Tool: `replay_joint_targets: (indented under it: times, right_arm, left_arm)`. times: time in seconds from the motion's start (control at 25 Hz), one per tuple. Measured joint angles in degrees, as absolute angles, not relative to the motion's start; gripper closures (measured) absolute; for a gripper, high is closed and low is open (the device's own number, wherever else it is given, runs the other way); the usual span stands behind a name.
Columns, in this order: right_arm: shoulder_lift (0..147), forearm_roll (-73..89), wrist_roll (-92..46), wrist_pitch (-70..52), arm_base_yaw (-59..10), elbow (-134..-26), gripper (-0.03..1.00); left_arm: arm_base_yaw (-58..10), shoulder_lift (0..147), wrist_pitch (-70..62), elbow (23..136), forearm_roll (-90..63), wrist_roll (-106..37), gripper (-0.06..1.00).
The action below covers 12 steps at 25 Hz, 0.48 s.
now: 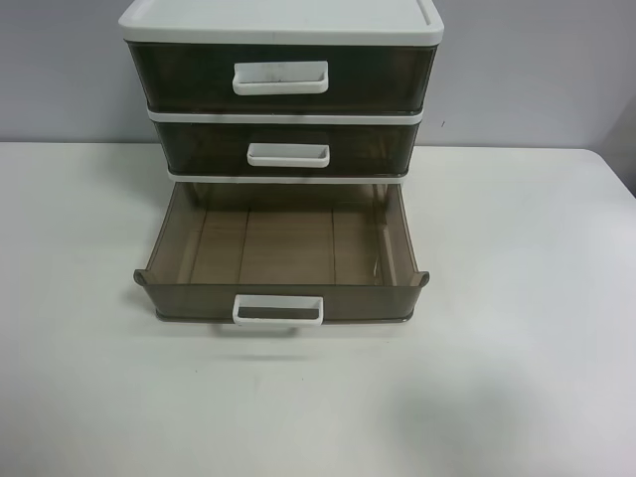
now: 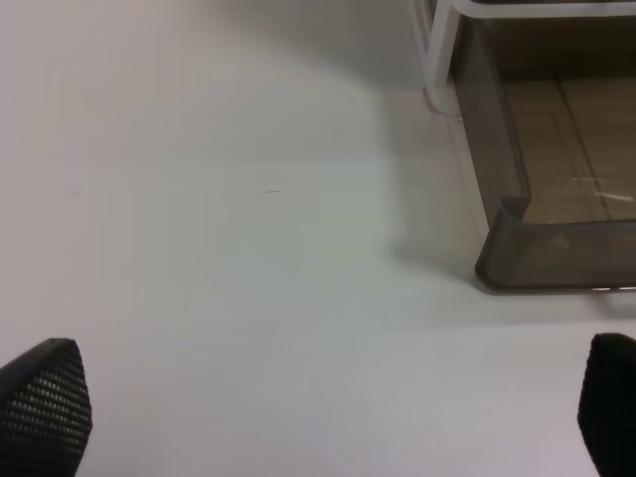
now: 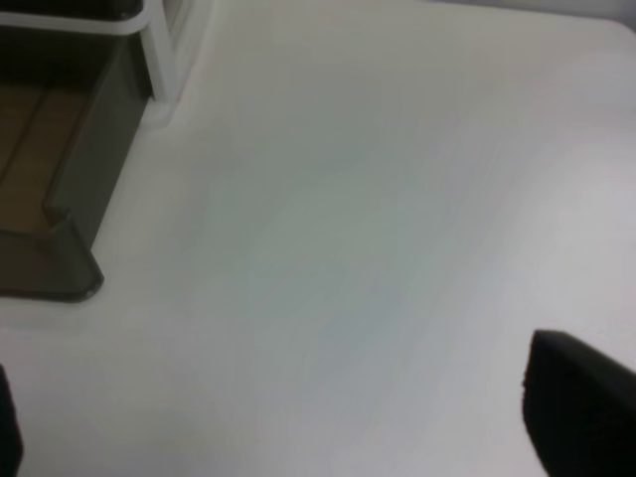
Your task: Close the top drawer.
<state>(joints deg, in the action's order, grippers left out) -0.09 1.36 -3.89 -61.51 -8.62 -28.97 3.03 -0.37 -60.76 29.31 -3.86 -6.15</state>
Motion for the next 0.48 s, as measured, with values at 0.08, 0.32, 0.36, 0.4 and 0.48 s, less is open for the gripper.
replay_joint_targets:
  times: [0.08,0.32,0.36,0.4,0.48]
  right_arm:
    - [-0.14,1.36,-3.78,-61.51,-8.46,-28.97,-0.03]
    - [-0.14,1.36,-3.78,-61.51,-8.45,-28.97,-0.03]
    - [-0.14,1.36,-3.78,-61.51,-8.45,-28.97,-0.03]
    - [-0.14,1.36,-3.78,-61.51,-8.45,-28.97,-0.03]
    - [-0.14,1.36,-3.78,-61.51,-8.45,-28.97,-0.03]
  left_arm:
    - [3.03,-0.37,-60.76,29.31,-3.86,-6.15,-0.05]
    - [3.03,-0.37,-60.76,29.31,-3.86,-6.15,-0.05]
    - [3.03,-0.37,-60.76,29.31,-3.86,-6.15,-0.05]
    - [3.03,-0.37,-60.76,29.31,-3.86,-6.15,-0.05]
    - [3.03,-0.37,-60.76,29.31,-3.86,-6.15,-0.05]
